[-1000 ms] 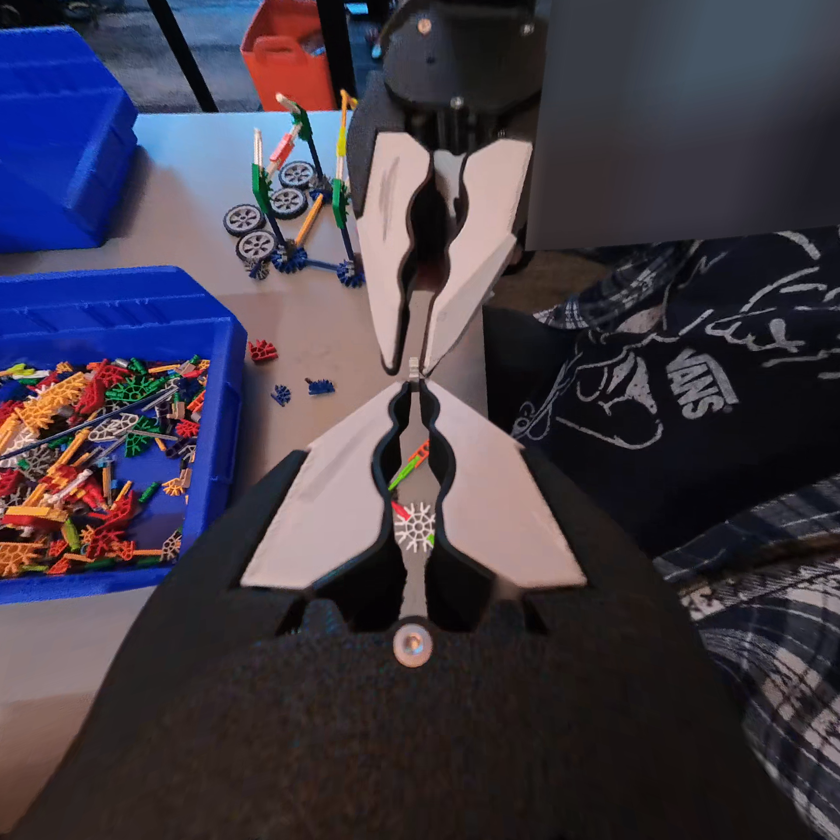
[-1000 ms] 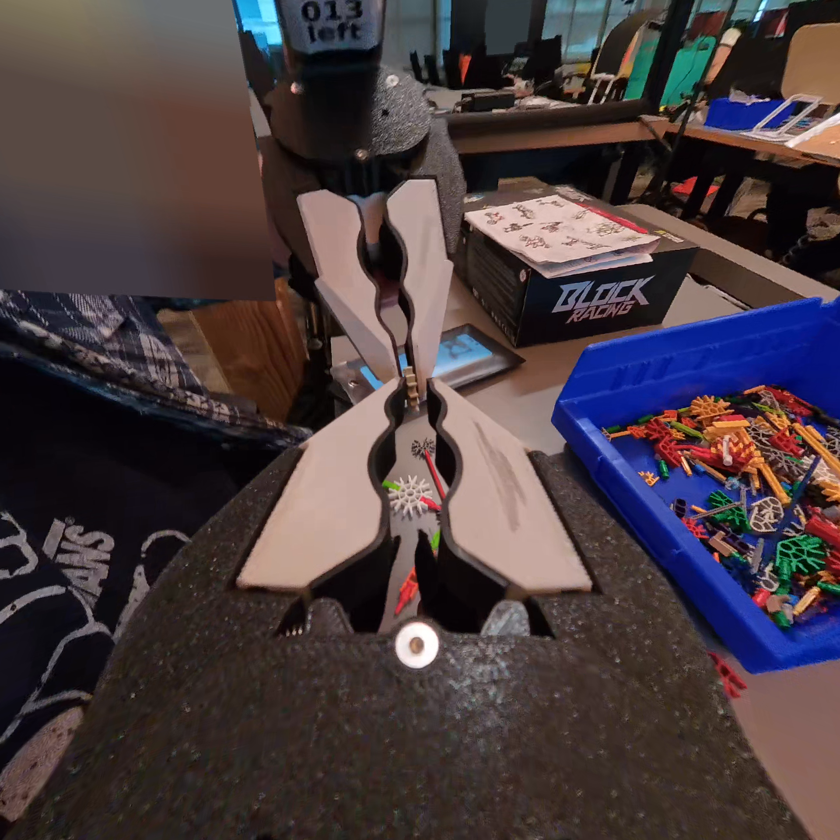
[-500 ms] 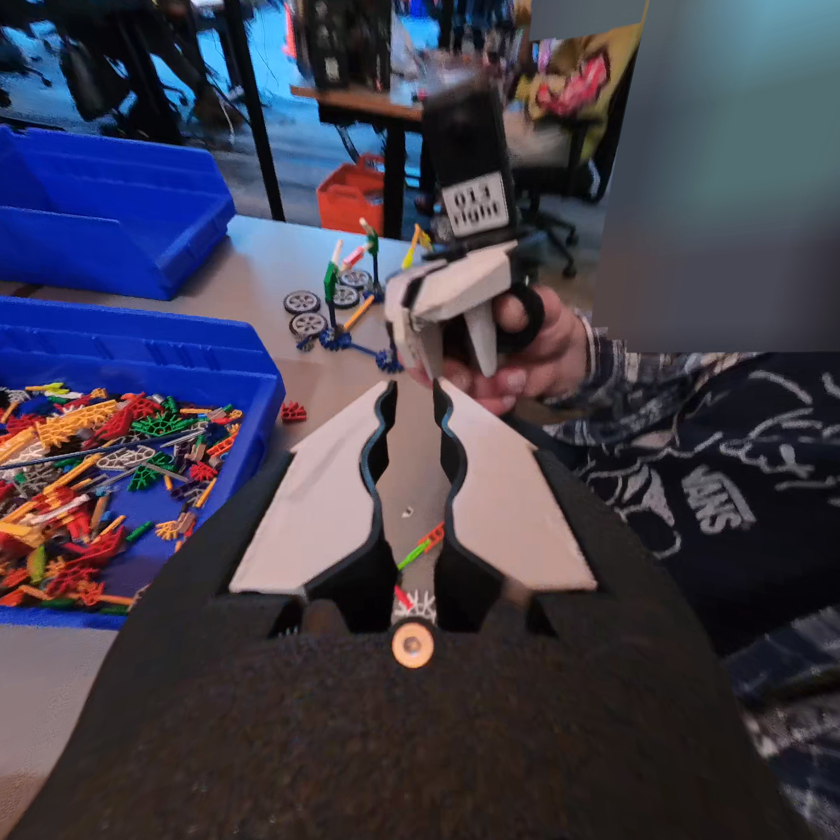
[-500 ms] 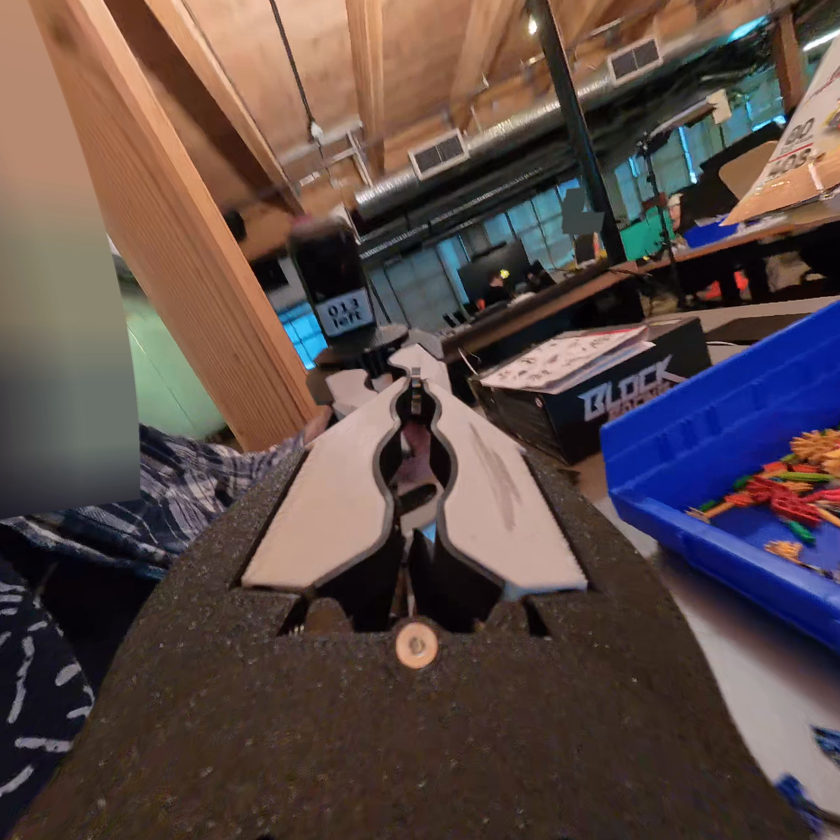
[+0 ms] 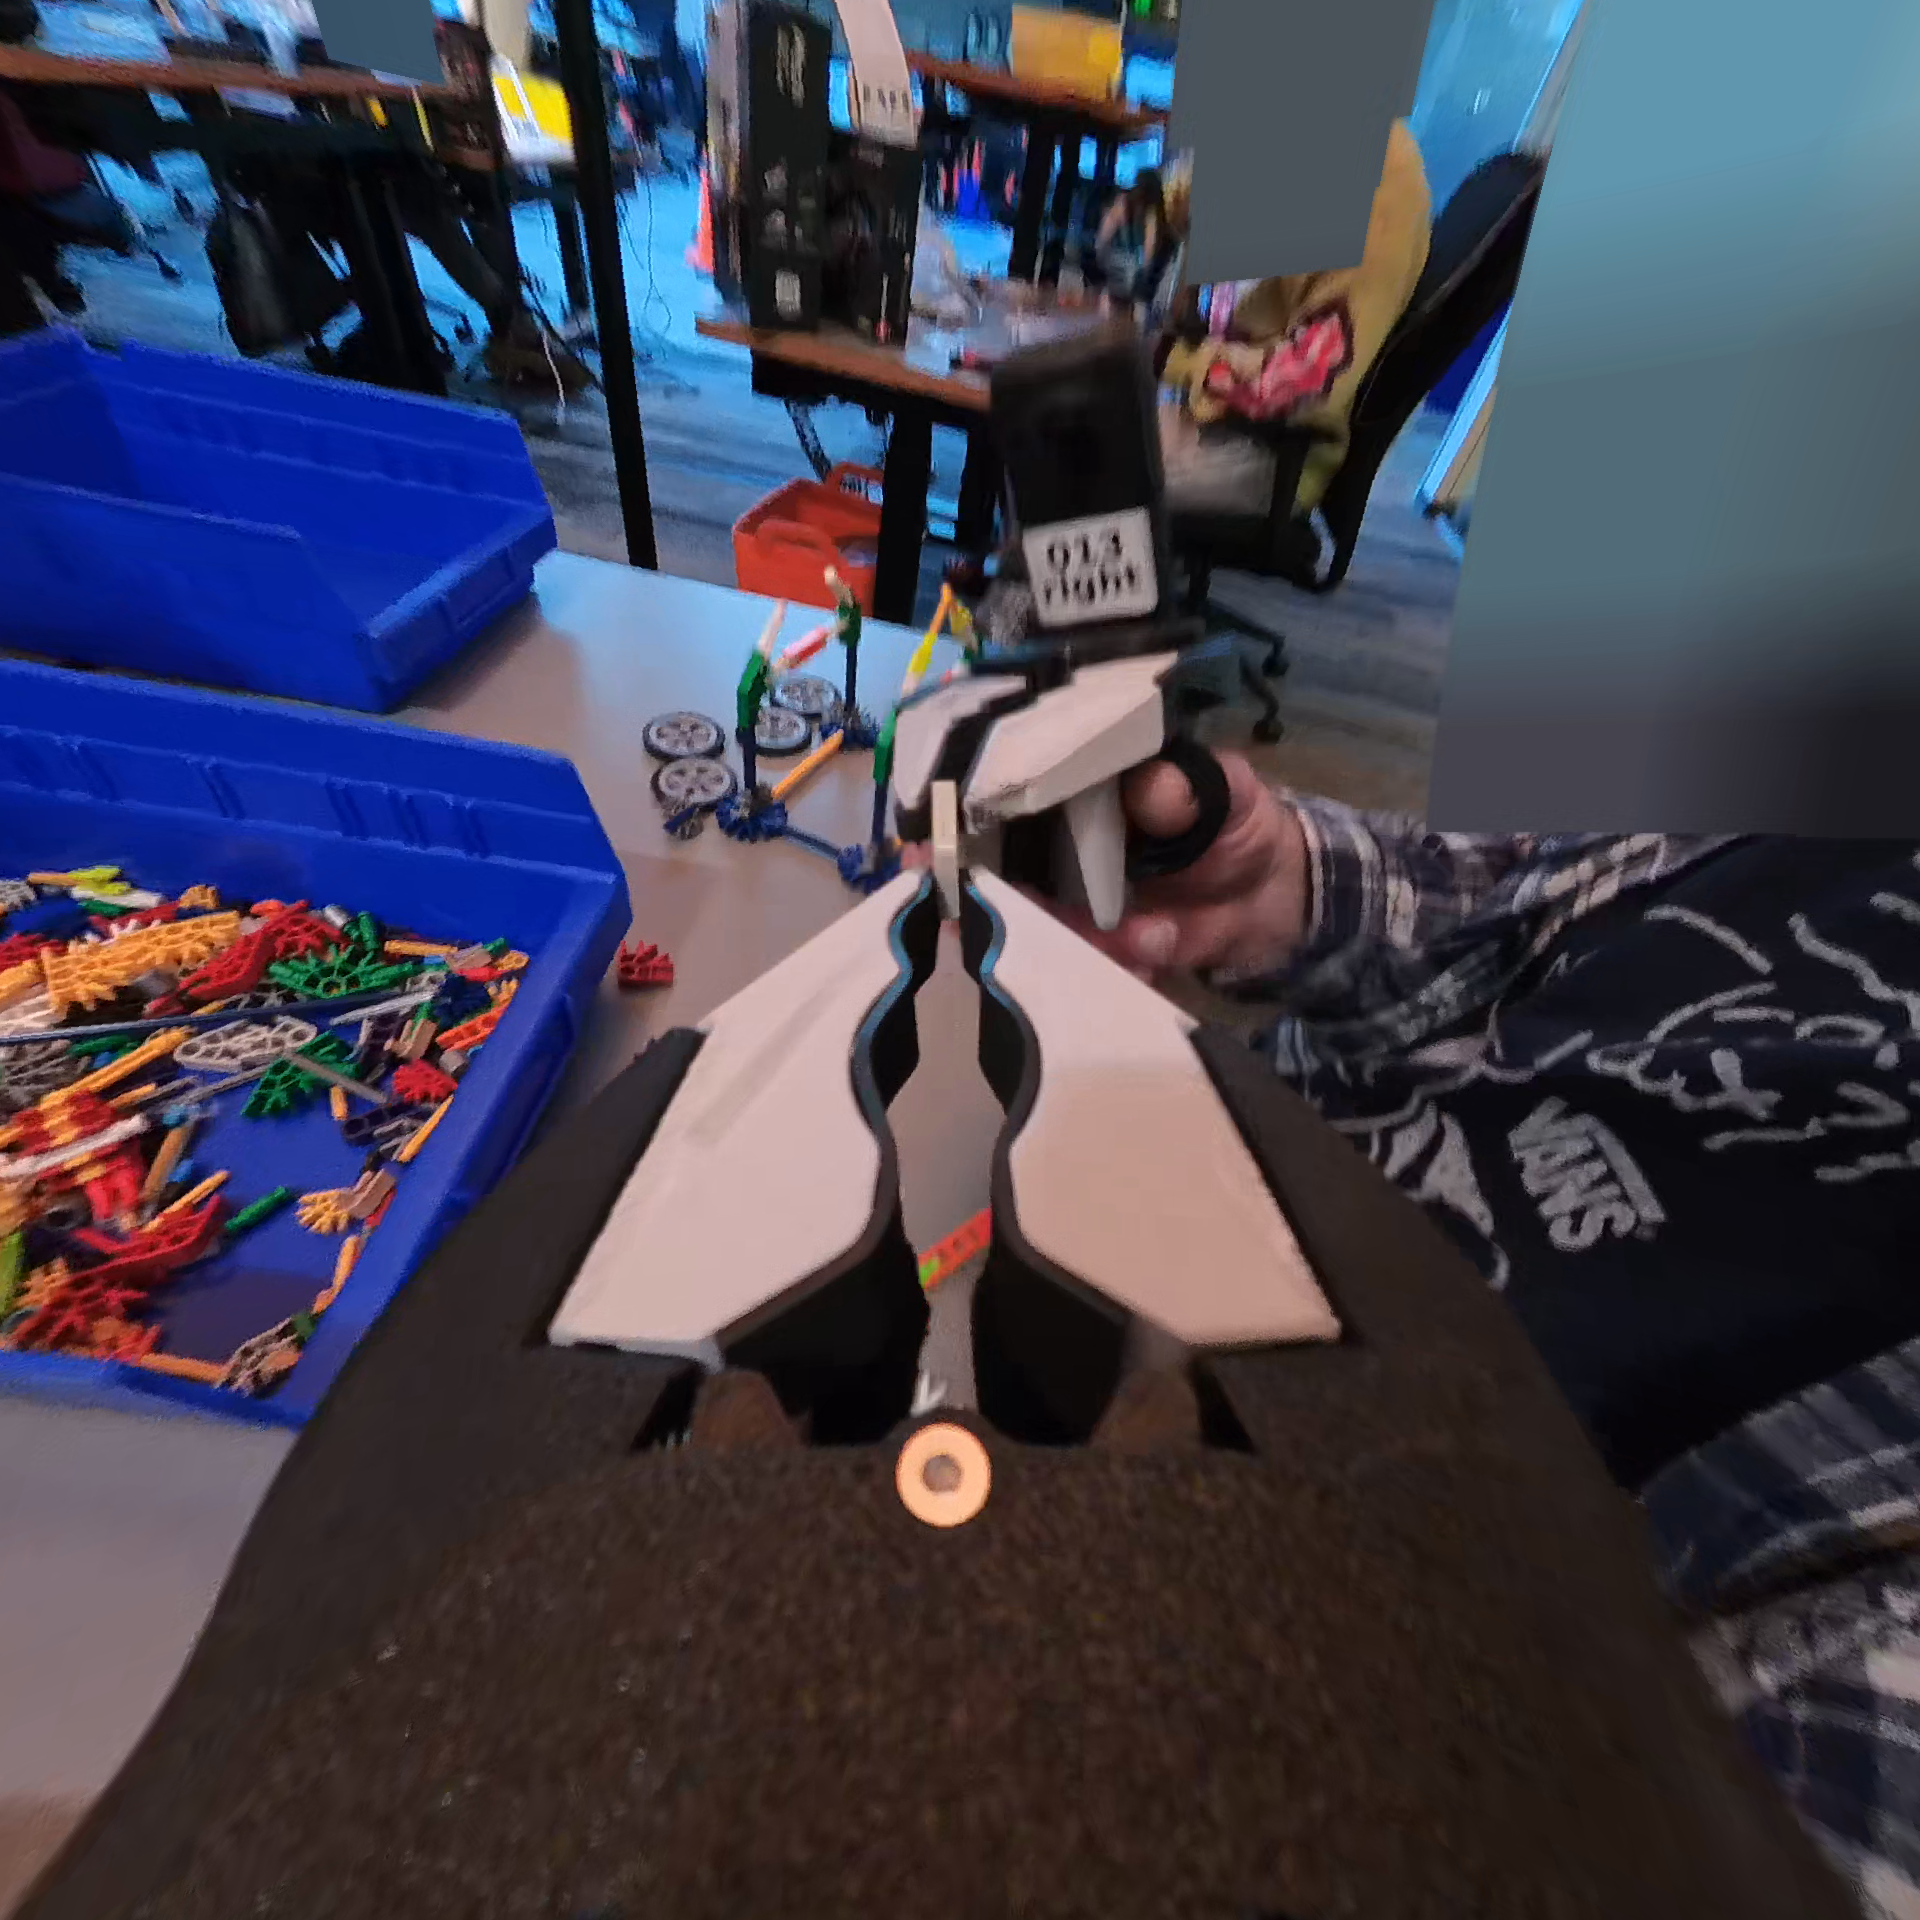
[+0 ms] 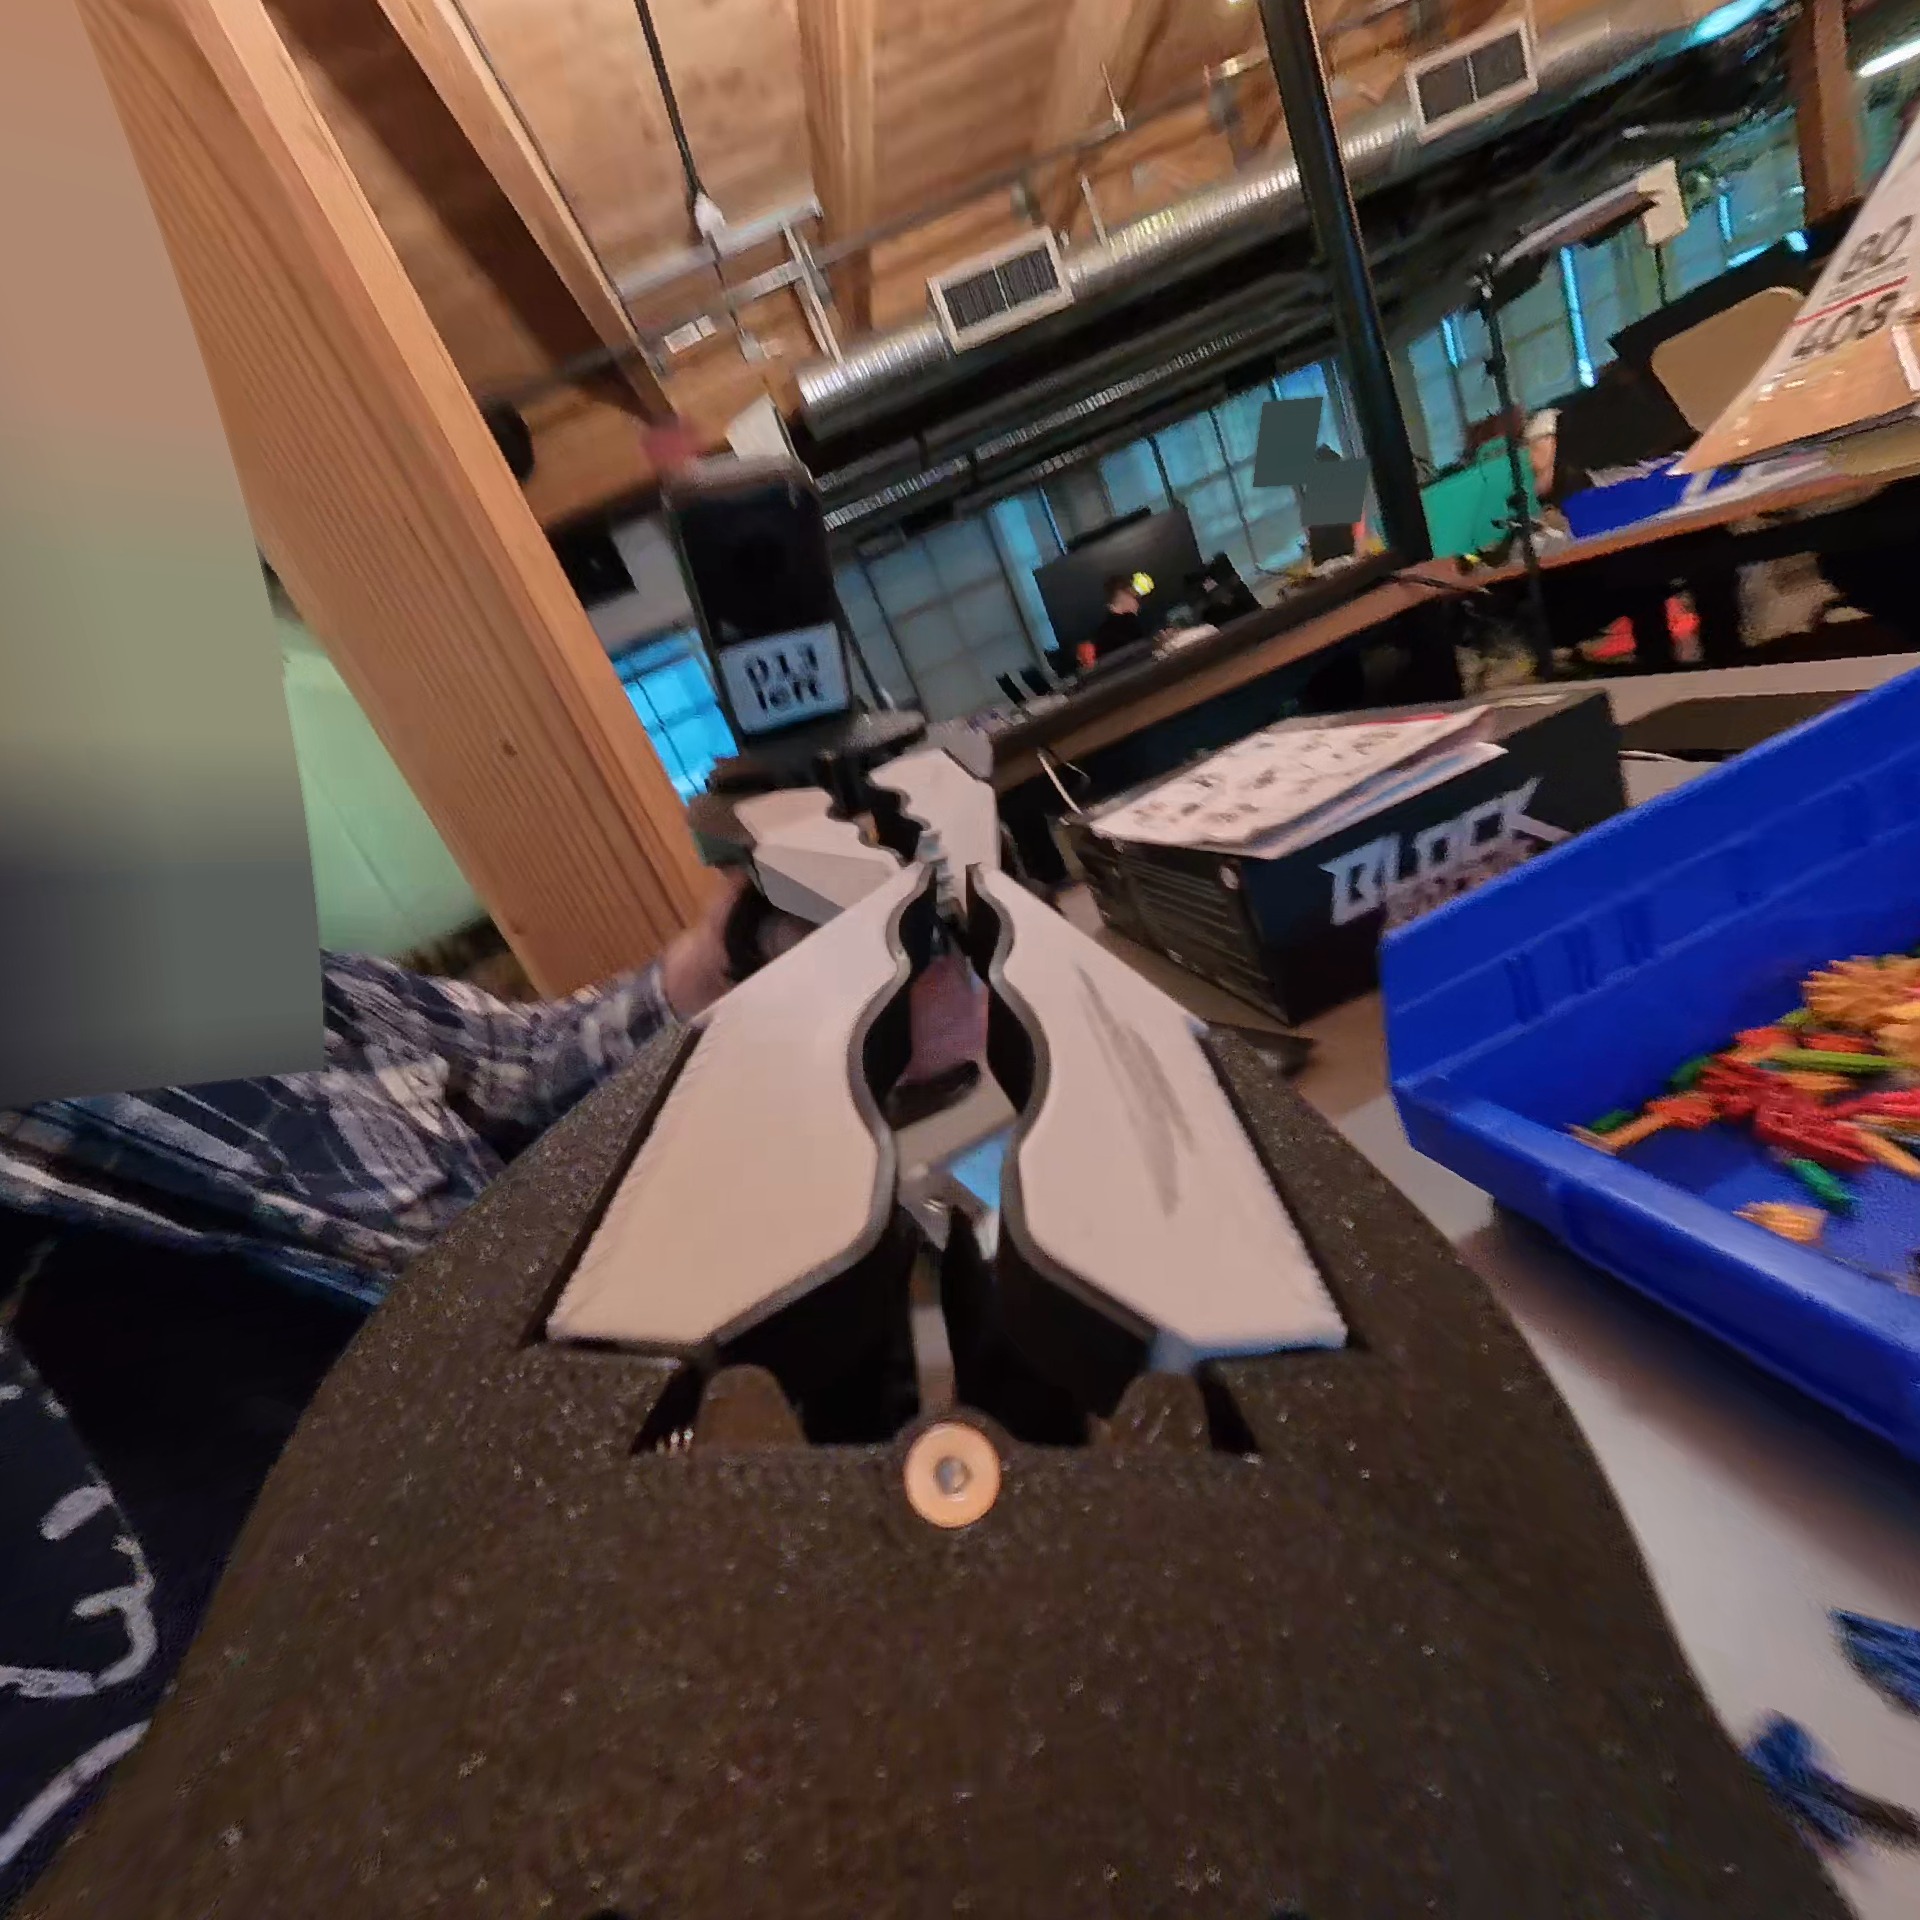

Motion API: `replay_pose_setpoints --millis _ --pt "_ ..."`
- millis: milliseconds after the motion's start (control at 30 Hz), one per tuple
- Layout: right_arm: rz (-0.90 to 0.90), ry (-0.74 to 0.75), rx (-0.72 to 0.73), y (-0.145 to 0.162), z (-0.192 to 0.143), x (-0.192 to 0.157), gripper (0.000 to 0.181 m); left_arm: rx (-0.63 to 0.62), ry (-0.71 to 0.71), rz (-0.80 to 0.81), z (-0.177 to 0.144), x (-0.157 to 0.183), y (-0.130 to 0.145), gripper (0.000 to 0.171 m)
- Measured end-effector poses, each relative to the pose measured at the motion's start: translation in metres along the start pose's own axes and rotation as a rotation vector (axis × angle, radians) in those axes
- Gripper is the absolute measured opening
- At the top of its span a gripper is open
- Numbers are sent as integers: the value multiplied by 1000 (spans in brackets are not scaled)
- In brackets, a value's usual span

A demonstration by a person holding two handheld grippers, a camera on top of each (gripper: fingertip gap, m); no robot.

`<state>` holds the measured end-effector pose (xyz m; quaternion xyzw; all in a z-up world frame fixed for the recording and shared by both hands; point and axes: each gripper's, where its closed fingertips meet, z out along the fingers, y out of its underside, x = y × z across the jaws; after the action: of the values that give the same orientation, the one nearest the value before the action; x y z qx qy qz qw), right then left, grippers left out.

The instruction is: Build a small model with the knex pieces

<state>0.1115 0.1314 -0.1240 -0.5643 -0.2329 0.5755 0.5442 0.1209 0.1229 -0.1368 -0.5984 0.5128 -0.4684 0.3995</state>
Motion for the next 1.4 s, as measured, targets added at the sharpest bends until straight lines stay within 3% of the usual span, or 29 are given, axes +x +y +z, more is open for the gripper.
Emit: replay_pose_setpoints --millis 167,500,800,1067,1400 --pt "-126 163 -153 8 -11 32 5 -345 8 -1 -21 -24 48 2" --pt "-363 298 -479 65 -1 73 6 -630 14 -158 -39 -81 125 2" --pt "-458 311 -656 98 3 92 9 -712 36 -177 -49 -103 143 2" --pt "-469 319 -716 107 9 106 9 -745 85 -213 -51 -102 157 2" --pt "-589 286 -936 140 9 127 5 -823 128 -277 -46 -100 173 2"
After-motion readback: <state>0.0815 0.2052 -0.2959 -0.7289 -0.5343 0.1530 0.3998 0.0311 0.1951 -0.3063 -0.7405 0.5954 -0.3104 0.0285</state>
